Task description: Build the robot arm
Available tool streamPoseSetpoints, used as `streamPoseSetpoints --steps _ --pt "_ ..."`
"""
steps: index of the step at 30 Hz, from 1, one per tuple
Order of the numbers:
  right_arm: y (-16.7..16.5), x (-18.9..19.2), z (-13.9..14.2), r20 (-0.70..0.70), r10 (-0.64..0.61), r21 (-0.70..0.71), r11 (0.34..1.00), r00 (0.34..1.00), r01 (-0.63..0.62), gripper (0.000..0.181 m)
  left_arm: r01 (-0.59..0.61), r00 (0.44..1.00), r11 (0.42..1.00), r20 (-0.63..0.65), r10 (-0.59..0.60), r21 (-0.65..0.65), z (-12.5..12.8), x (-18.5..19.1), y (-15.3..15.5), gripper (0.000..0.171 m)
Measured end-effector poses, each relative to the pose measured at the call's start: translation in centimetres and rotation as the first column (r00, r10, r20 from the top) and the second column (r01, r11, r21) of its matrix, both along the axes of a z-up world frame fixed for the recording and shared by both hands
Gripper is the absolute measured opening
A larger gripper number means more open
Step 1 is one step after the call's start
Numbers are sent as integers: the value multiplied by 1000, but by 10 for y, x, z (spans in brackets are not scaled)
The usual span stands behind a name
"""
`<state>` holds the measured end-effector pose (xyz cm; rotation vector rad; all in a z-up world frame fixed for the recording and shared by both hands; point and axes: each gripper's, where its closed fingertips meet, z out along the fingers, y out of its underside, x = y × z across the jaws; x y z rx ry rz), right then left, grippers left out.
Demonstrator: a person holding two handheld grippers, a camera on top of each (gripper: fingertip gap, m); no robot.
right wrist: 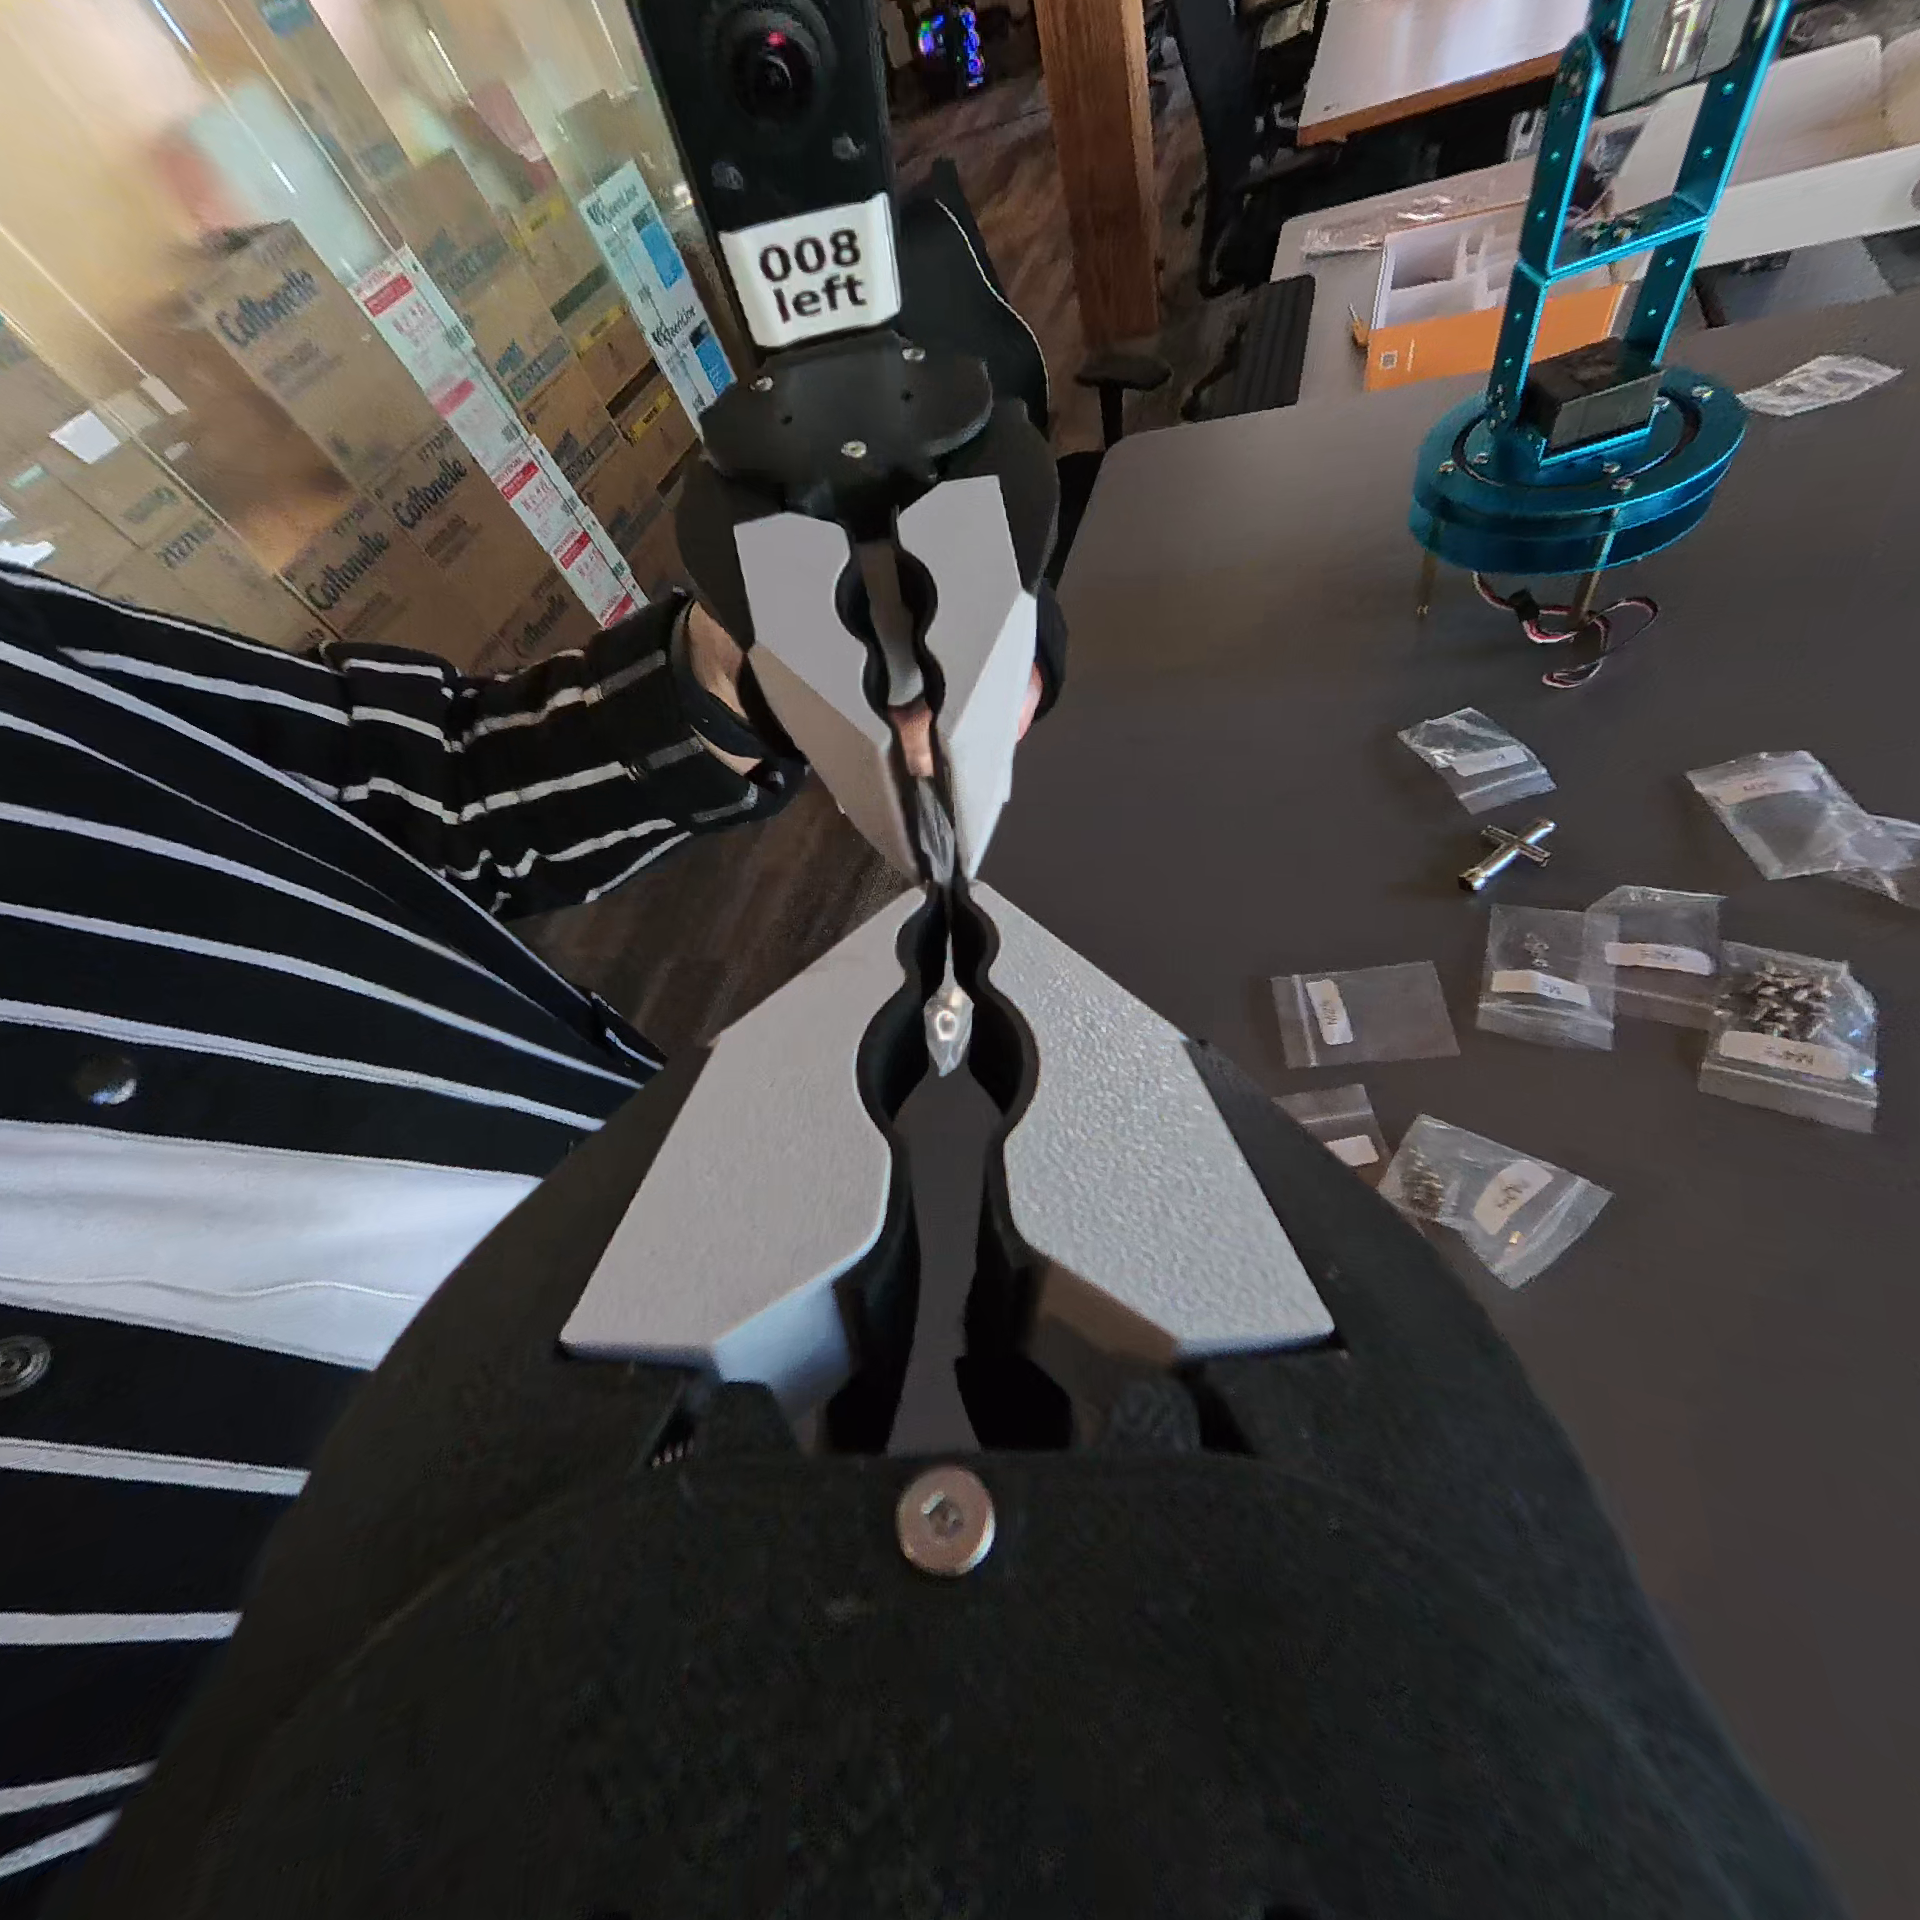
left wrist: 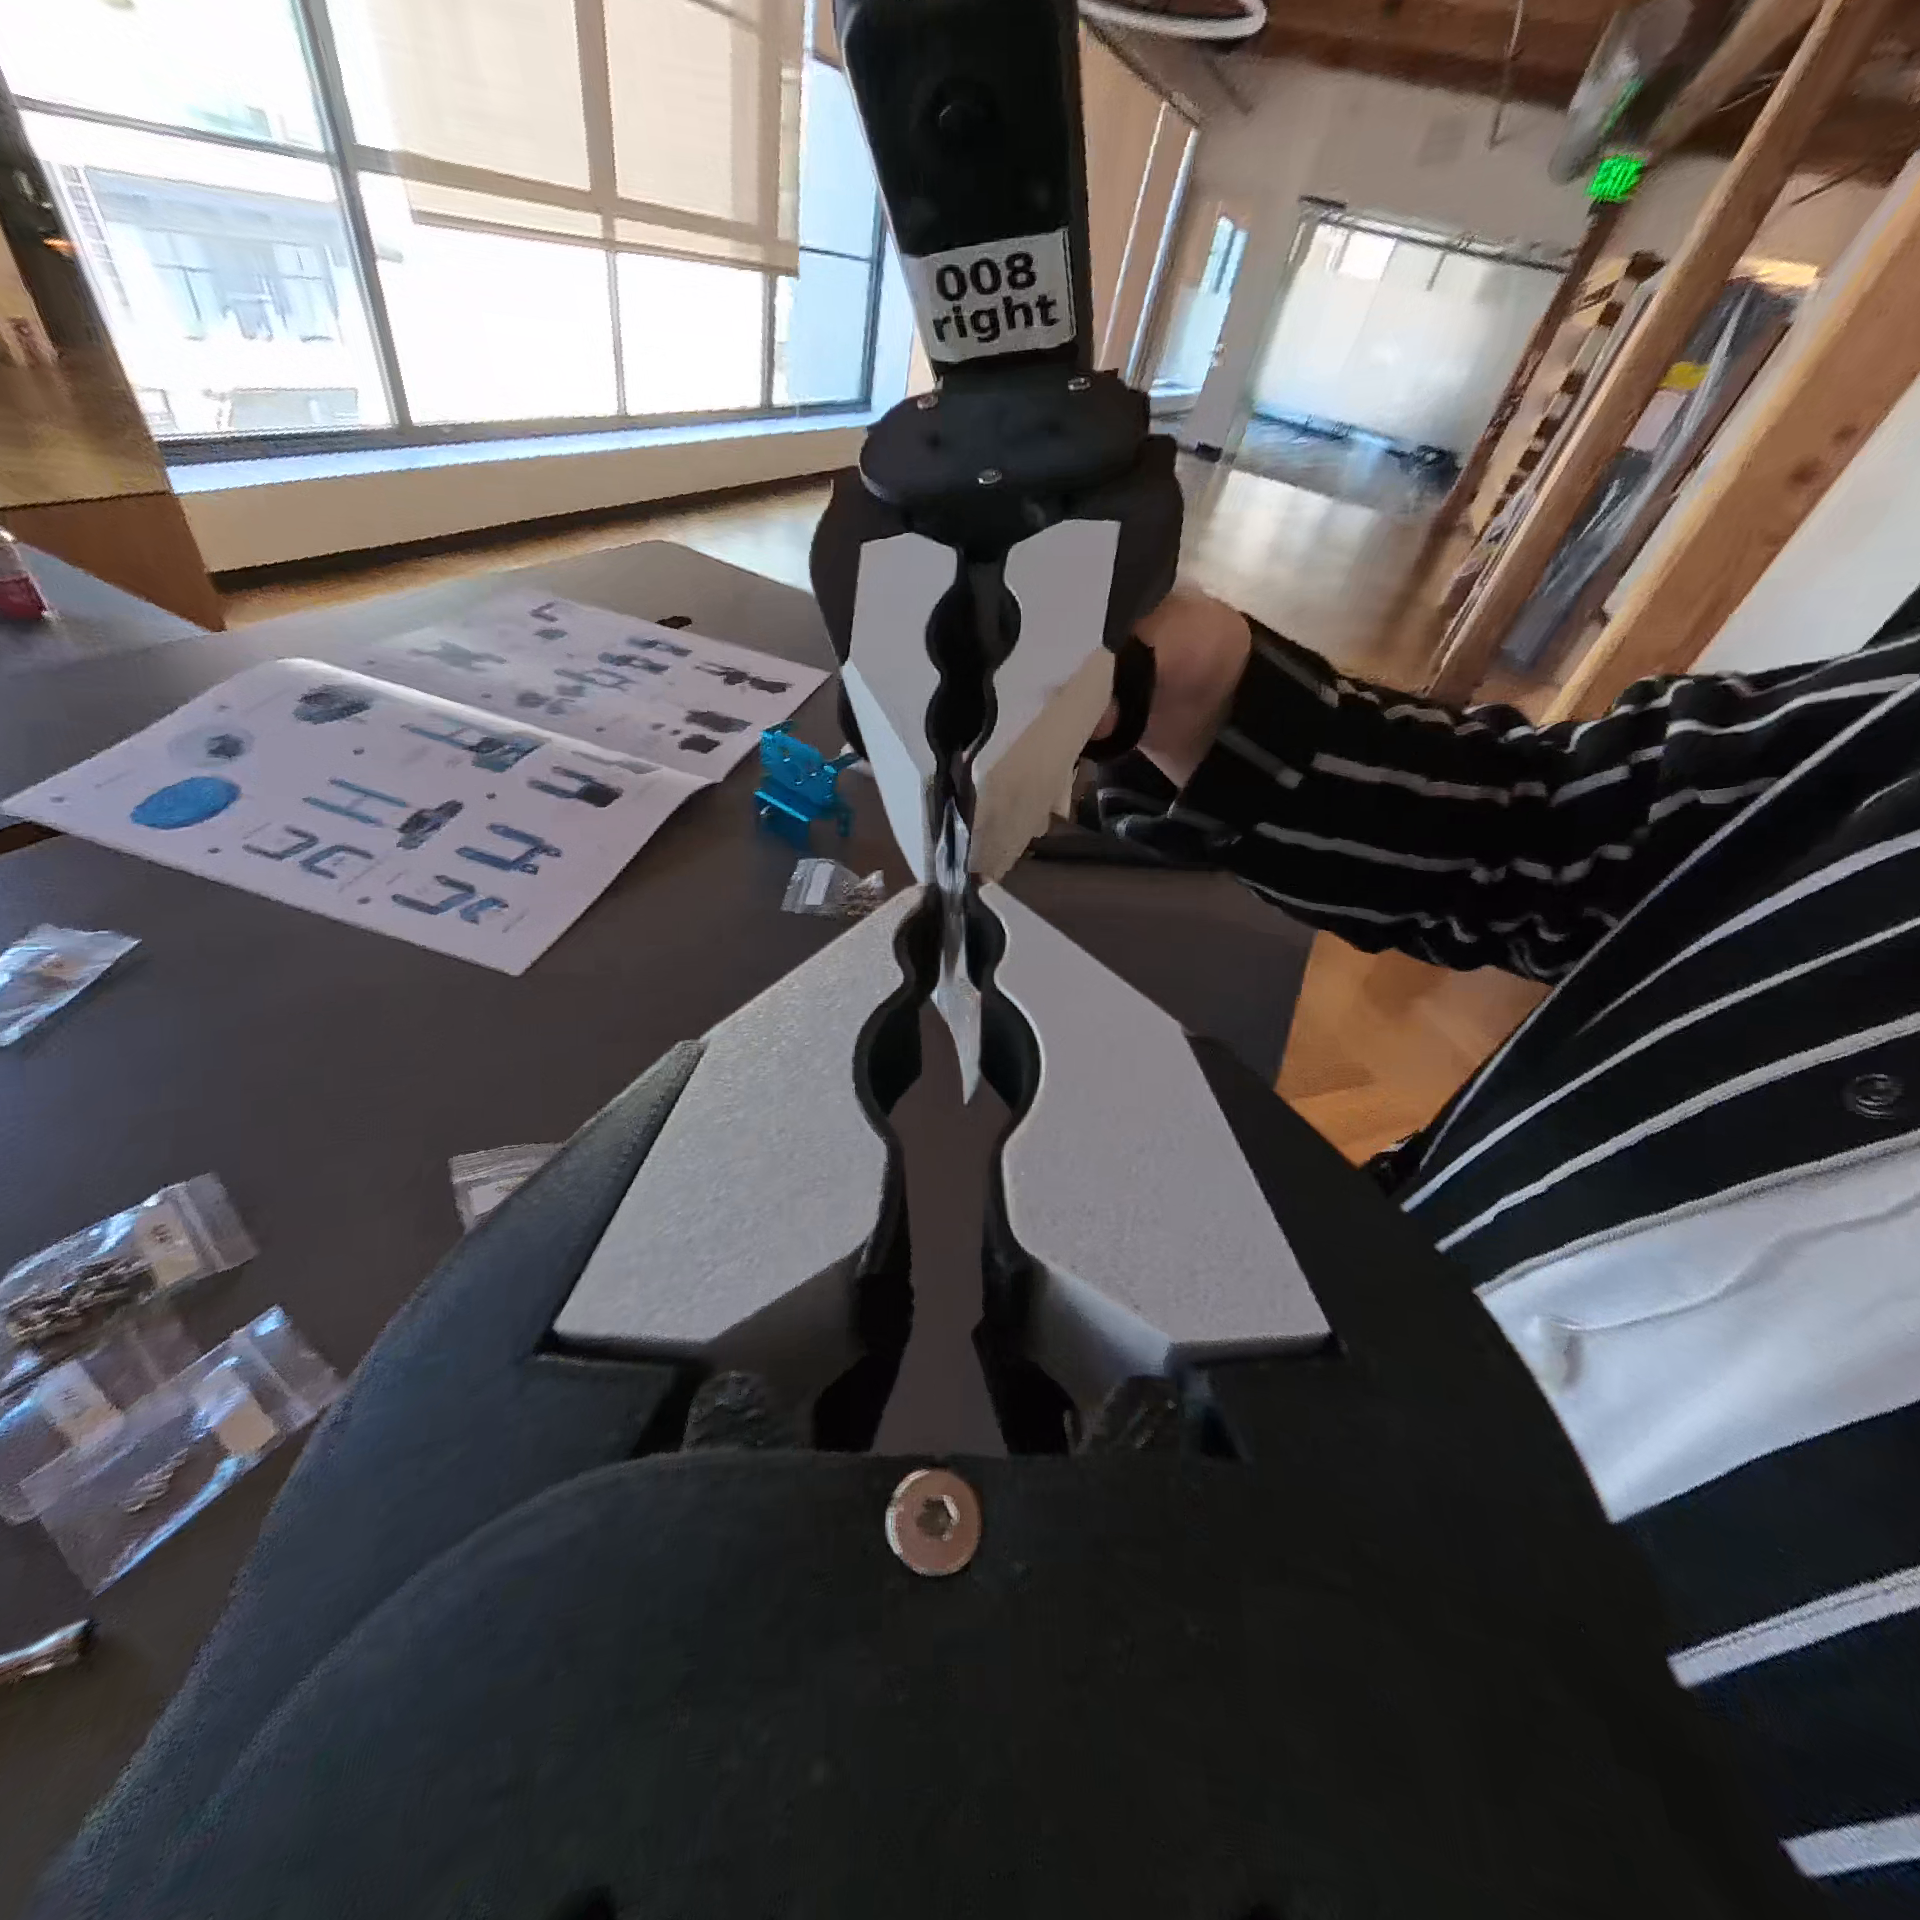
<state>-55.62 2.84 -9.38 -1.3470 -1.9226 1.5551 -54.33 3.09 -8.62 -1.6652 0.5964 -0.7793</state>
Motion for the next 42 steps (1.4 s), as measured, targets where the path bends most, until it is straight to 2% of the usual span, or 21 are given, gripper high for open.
streamPoseSetpoints --steps 7,11,12,15,17,19,20,22,26,30,31,33,39,41,42 --pt "16 -3 -5 31 53 -92 995 998 -50 0 -41 989 999 -145 39 -12 -8 -5 18 0" --pt "31 1 -8 33 50 -123 991 998 -46 0 -67 991 997 -118 61 -42 -13 -4 30 1" --pt "36 4 -5 12 40 -138 990 999 -38 0 -67 991 996 -116 59 -64 -16 -5 32 5" --pt "42 16 1 -7 45 -197 979 999 -46 0 -26 996 999 -82 23 -39 -11 2 33 0" --pt "47 22 -2 3 22 -176 984 1000 -21 0 -17 995 999 -94 14 -31 -14 8 39 0" --pt "50 29 -4 20 -1 -165 986 1000 5 0 -5 998 1000 -55 5 -12 -10 14 44 16" --pt "51 32 -5 24 -19 -152 988 1000 22 0 16 999 1000 -29 -16 -13 -8 17 46 17" --pt "50 38 -5 23 -44 -137 990 999 47 0 80 997 997 -2 -80 -10 -5 26 45 0" --pt "47 46 -11 28 -144 -111 983 989 146 0 127 988 992 -91 -125 15 -12 32 44 0" --pt "29 54 -23 39 -233 -167 957 972 236 0 209 977 978 -33 -209 -28 -23 40 28 0" --pt "21 56 -27 29 -247 -179 952 969 248 0 225 974 973 -23 -226 -50 -29 41 23 9" --pt "7 59 -42 29 -296 -185 937 955 296 0 288 956 954 -27 -291 -87 -45 44 6 0" --pt "-33 56 -84 14 -386 -236 895 923 378 0 386 913 912 -87 -399 -136 -88 43 -36 0" --pt "-37 51 -96 28 -436 -208 877 899 432 0 371 919 914 -77 -387 -163 -101 37 -39 1" --pt "-36 48 -98 13 -466 -176 870 885 461 0 334 935 927 -68 -349 -169 -104 31 -37 19"
